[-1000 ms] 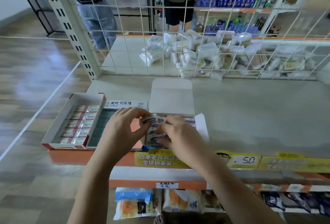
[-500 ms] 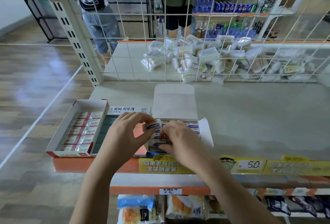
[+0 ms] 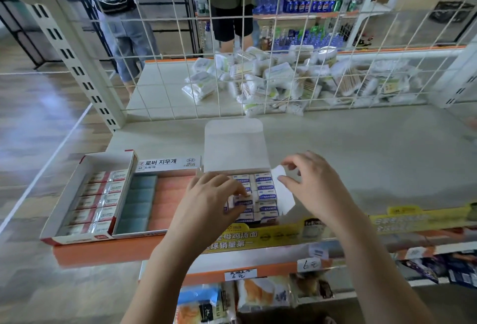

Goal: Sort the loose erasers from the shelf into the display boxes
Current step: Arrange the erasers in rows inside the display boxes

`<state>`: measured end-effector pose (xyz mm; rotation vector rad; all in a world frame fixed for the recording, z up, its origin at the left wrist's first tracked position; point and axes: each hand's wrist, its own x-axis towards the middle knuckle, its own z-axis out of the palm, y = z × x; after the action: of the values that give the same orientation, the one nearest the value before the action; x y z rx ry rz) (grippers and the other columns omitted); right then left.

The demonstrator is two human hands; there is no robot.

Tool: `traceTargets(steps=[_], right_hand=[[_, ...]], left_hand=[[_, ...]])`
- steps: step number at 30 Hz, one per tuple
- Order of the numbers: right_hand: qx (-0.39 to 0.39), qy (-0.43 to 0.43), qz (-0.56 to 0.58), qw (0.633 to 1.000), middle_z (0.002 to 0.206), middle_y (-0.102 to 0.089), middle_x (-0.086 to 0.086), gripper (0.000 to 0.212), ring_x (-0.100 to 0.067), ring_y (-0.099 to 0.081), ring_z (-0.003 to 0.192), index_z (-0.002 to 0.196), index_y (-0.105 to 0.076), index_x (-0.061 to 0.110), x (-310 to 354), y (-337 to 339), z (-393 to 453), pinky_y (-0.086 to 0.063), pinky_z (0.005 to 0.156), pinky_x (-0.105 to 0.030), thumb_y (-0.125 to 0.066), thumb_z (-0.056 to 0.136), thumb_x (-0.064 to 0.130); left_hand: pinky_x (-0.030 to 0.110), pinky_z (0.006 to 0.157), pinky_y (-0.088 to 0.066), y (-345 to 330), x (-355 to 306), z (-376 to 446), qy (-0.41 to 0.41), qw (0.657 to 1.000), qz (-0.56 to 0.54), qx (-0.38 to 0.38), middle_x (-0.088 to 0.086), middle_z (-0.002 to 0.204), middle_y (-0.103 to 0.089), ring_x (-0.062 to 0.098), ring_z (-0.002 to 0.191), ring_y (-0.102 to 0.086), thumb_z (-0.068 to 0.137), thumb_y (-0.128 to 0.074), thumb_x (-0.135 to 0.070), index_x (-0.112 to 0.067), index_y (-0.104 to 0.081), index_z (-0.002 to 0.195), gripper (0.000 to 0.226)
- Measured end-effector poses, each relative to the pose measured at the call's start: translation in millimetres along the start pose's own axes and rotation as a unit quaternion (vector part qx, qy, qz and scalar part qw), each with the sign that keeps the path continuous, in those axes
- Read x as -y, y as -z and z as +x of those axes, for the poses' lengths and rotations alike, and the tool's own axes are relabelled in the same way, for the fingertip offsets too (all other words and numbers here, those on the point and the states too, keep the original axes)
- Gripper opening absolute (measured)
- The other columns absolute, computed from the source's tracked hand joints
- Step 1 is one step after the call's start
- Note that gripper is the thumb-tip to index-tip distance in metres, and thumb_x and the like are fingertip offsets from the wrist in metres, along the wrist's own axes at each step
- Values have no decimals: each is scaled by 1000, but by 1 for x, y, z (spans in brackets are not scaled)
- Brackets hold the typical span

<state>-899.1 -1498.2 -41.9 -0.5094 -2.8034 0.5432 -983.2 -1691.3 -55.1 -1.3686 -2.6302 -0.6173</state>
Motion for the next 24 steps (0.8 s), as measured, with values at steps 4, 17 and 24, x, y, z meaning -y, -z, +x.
traceTargets(steps=[4,17,24], right_hand=[[23,-25,35,999,91,-54,9,32,-9,-51,89,119,-56,18,-2,-1,-3,-39,77,-20,-61,89,28],[21,-18,50,998,83,-55,7,34,-9,-50,79,123,-55,18,-2,-2,-5,-36,71,-18,-61,89,22],[13,-15,60,998,84,-58,5,33,-11,-53,79,121,-56,17,-5,-5,-5,-37,70,-18,-62,89,20]], left_hand=[[28,73,-36,-5,2,0,-11,1000,23,13,-14,86,-67,17,86,-62,63,-81,-35,-31,-64,84,27],[31,67,-46,-10,-3,2,0,998,60,14,-13,76,-67,18,77,-63,58,-84,-40,-31,-63,76,29],[30,70,-37,-10,1,0,31,999,42,12,-14,78,-65,20,81,-61,62,-81,-41,-31,-62,75,25]])
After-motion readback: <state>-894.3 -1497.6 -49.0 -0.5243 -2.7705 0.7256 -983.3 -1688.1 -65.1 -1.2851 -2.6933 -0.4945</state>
